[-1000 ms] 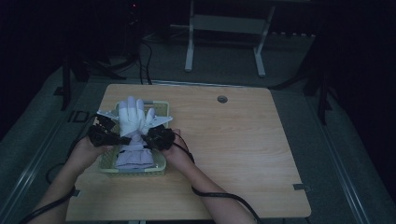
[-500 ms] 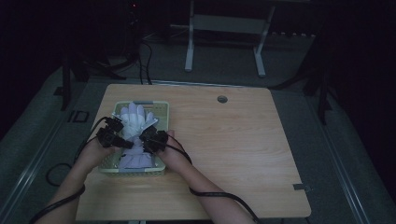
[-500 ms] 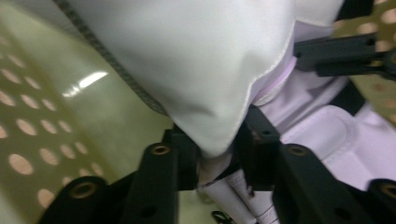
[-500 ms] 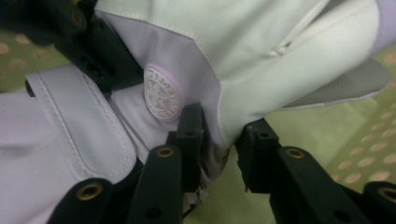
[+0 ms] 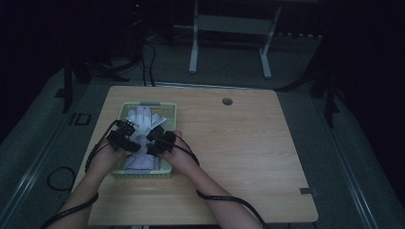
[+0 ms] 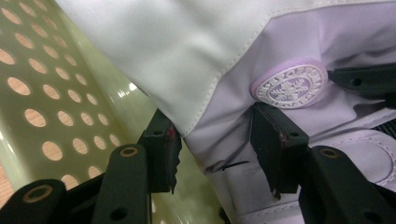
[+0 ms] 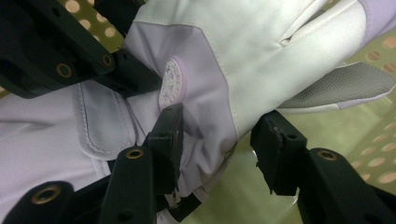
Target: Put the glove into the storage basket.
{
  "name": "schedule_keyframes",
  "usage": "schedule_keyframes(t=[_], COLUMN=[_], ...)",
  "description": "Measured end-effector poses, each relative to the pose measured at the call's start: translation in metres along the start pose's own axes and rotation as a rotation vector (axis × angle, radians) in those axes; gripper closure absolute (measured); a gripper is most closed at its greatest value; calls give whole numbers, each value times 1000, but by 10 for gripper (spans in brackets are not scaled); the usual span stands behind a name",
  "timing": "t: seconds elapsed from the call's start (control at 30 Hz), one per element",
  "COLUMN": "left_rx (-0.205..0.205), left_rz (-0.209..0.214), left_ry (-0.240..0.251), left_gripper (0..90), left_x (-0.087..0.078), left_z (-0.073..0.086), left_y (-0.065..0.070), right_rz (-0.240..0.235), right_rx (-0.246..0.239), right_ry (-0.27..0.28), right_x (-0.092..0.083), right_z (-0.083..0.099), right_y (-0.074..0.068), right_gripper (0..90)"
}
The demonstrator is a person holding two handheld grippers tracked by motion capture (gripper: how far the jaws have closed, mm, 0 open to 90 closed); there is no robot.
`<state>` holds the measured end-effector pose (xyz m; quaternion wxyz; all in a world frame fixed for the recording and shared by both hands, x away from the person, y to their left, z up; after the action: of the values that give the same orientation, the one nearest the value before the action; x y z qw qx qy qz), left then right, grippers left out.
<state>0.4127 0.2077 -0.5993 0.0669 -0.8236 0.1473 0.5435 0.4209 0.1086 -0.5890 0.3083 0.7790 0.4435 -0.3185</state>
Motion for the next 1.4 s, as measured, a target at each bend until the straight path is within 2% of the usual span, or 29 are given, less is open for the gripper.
schedule_keyframes(t=[0.13,0.17,0.23,0.27,0.33,0.4,0.47,0.53,0.6,0.67,0.77,0.8,0.83,0.9,1.0,1.1,1.27,1.4], left_rx=[-5,-5,7,-1,-21,-46,-41,-41,-40,-35,-36,-36,-26,-21,-17,-9,4,9], left_rz=[6,6,-15,-27,-4,28,82,100,115,114,141,141,166,182,216,233,309,346], left_ry=[26,26,39,52,81,126,152,182,220,274,361,361,399,427,444,464,482,503], left_gripper=[492,488,464,432,362,263,151,142,141,109,106,107,107,107,107,107,106,106], left_x=[-2,-2,-3,-4,-7,-13,-17,-21,-27,-32,-44,-44,-51,-57,-64,-69,-77,-82], left_z=[-2,-2,-3,-5,-7,-10,-11,-12,-14,-16,-20,-20,-21,-20,-19,-19,-19,-23], left_y=[2,2,2,0,1,2,7,9,11,11,14,14,18,23,32,41,64,82], right_rz=[-25,-4,6,7,-7,-6,-10,-24,-52,-45,-48,-48,-52,-49,-55,-58,-45,-34], right_rx=[0,-7,-14,-15,-23,-23,-8,-7,7,-8,-10,-10,-17,-30,-23,-14,-22,-7], right_ry=[0,9,23,25,35,34,54,77,90,89,102,102,109,138,152,159,170,179], right_x=[-5,-8,-12,-15,-18,-20,-24,-29,-33,-39,-45,-45,-48,-57,-65,-73,-86,-98], right_z=[0,-1,-2,-3,-3,-1,-1,-3,-4,-4,-5,-5,-5,-6,-5,-2,6,14], right_y=[3,5,7,10,13,16,19,22,24,27,30,30,31,34,38,42,50,57], right_gripper=[467,388,385,368,288,290,283,219,193,160,154,154,147,140,141,141,141,141])
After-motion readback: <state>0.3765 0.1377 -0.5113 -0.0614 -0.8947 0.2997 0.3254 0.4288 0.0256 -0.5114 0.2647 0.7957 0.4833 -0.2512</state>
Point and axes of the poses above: each handheld gripper's, and its own axes: x roughly forward along the jaws, z roughly out of its underside, y roughly to its right, the point moved 9 cm from there along x, roughly forward along the jaws, and after that the axes turned 12 degrees about -x, right-handed, at the moved point
